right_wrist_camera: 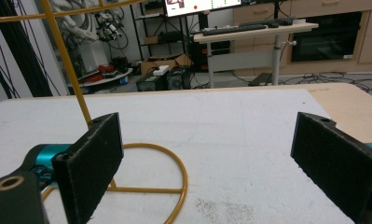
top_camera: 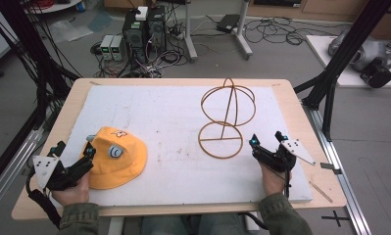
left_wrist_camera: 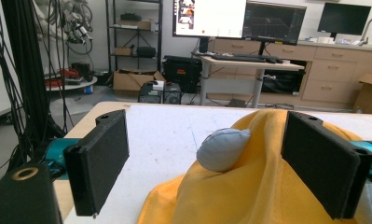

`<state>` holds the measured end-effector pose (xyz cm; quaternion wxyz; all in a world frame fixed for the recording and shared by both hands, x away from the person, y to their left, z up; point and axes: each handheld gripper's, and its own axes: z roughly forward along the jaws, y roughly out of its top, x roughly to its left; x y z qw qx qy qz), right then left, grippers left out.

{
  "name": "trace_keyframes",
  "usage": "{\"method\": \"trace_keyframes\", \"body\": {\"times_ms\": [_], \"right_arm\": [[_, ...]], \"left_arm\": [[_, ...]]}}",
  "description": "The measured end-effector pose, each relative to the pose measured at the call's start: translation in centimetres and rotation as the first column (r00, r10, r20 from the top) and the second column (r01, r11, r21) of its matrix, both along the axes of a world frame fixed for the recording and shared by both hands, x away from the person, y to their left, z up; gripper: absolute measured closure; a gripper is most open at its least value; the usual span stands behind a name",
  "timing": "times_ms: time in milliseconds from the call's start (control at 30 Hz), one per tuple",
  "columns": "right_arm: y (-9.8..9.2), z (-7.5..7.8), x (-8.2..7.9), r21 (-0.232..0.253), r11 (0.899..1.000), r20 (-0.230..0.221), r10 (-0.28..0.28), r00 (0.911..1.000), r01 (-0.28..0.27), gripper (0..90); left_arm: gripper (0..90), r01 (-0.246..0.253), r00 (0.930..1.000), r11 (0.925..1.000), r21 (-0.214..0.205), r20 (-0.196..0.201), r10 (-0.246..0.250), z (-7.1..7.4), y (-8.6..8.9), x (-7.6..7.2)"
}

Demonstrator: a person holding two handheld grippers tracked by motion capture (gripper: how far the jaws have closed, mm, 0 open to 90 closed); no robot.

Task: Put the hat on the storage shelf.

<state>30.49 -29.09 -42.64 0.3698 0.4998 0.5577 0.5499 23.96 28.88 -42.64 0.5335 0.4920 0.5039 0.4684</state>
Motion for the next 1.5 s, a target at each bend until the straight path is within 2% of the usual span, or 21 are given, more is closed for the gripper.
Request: {"method": "trace_keyframes", "body": {"times_ms": [300,500,533,567,633,700,733,833,900,933,1000,1033,1133,1167,1200,1233,1300,1367,1400,1467,1500], "right_arm": [[0.0,0.0,0.0,0.005,1.000,-0.004,0.006,1.0000,-0.006,8.9],[0.0,0.0,0.1,0.007,1.000,-0.004,0.014,0.9999,-0.014,8.9],[0.0,0.0,0.1,0.006,1.000,-0.005,0.014,0.9999,-0.014,8.9],[0.0,-0.1,0.1,0.008,1.000,-0.009,0.018,0.9998,-0.018,8.9],[0.0,-0.1,0.1,0.007,1.000,-0.008,0.019,0.9998,-0.019,8.9],[0.1,-0.1,0.2,0.008,1.000,-0.008,0.020,0.9998,-0.020,8.9],[0.1,-0.1,0.2,0.009,1.000,-0.010,0.021,0.9997,-0.021,8.8],[0.0,-0.1,0.2,0.008,1.000,-0.008,0.020,0.9998,-0.020,8.8],[0.0,-0.1,0.2,0.009,1.000,-0.010,0.022,0.9997,-0.022,8.9],[0.0,-0.2,0.2,0.011,1.000,-0.012,0.023,0.9997,-0.023,8.9],[0.1,-0.2,0.2,0.012,1.000,-0.013,0.024,0.9996,-0.024,8.9],[0.0,-0.2,0.2,0.007,1.000,-0.011,0.026,0.9996,-0.026,8.9],[0.0,-0.2,0.2,0.006,1.000,-0.008,0.025,0.9996,-0.025,8.9],[-0.1,-0.2,0.1,0.007,1.000,-0.010,0.024,0.9997,-0.024,8.8],[-0.1,-0.3,0.1,0.013,1.000,-0.017,0.024,0.9996,-0.024,8.9],[-0.1,-0.3,0.1,0.013,1.000,-0.017,0.024,0.9996,-0.024,8.9],[0.0,-0.3,0.1,0.009,1.000,-0.014,0.025,0.9996,-0.025,8.9],[0.0,-0.3,0.1,0.004,1.000,-0.012,0.026,0.9996,-0.026,8.9],[0.1,-0.3,0.1,0.005,1.000,-0.014,0.028,0.9995,-0.028,8.9],[0.0,-0.3,0.1,0.001,1.000,-0.011,0.030,0.9995,-0.030,8.9],[0.0,-0.3,0.1,0.006,1.000,-0.012,0.030,0.9995,-0.030,8.9]], "left_arm": [[15.6,0.023,0.9997,0.9997,-0.006,0.000,-0.023,0.3,0.0,0.1],[17.1,0.071,0.9974,0.9974,-0.012,0.002,-0.071,1.3,0.1,0.2],[17.1,0.108,0.9937,0.9941,-0.015,-0.029,-0.108,1.8,0.2,0.6],[17.1,0.108,0.9937,0.9941,-0.015,-0.029,-0.108,1.8,0.2,0.6],[17.1,0.145,0.9860,0.9895,-0.006,-0.083,-0.145,1.9,0.3,1.0],[17.2,0.191,0.9703,0.9815,0.003,-0.151,-0.189,2.1,0.3,1.5],[17.6,0.225,0.9562,0.9743,0.001,-0.192,-0.221,2.1,0.3,1.8],[19.4,0.279,0.9242,0.9597,-0.031,-0.263,-0.277,2.4,0.5,2.3],[20.7,0.316,0.8963,0.9467,-0.060,-0.308,-0.319,2.6,0.7,2.6],[21.5,0.322,0.8861,0.9444,-0.064,-0.331,-0.325,2.7,0.8,2.7],[21.5,0.330,0.8765,0.9414,-0.070,-0.348,-0.333,3.0,1.1,2.8],[21.6,0.338,0.8689,0.9378,-0.079,-0.357,-0.343,3.2,1.3,2.8],[21.7,0.351,0.8385,0.9322,-0.089,-0.413,-0.355,3.5,1.8,2.9],[21.8,0.361,0.8218,0.9275,-0.099,-0.437,-0.366,3.5,1.9,2.9],[22.3,0.380,0.7967,0.9188,-0.106,-0.467,-0.384,3.3,1.8,3.2],[23.1,0.380,0.7967,0.9188,-0.106,-0.467,-0.384,3.3,1.8,3.2],[23.1,0.388,0.7754,0.9178,-0.084,-0.509,-0.374,2.8,1.3,3.5],[23.7,0.396,0.7583,0.9152,-0.074,-0.536,-0.371,2.4,0.9,3.9],[28.1,0.407,0.7505,0.9108,-0.069,-0.543,-0.377,2.1,0.5,4.1],[31.3,0.405,0.7524,0.9120,-0.065,-0.543,-0.373,2.1,0.3,4.2],[40.4,0.400,0.7564,0.9149,-0.056,-0.544,-0.364,2.1,0.3,4.2]]}}
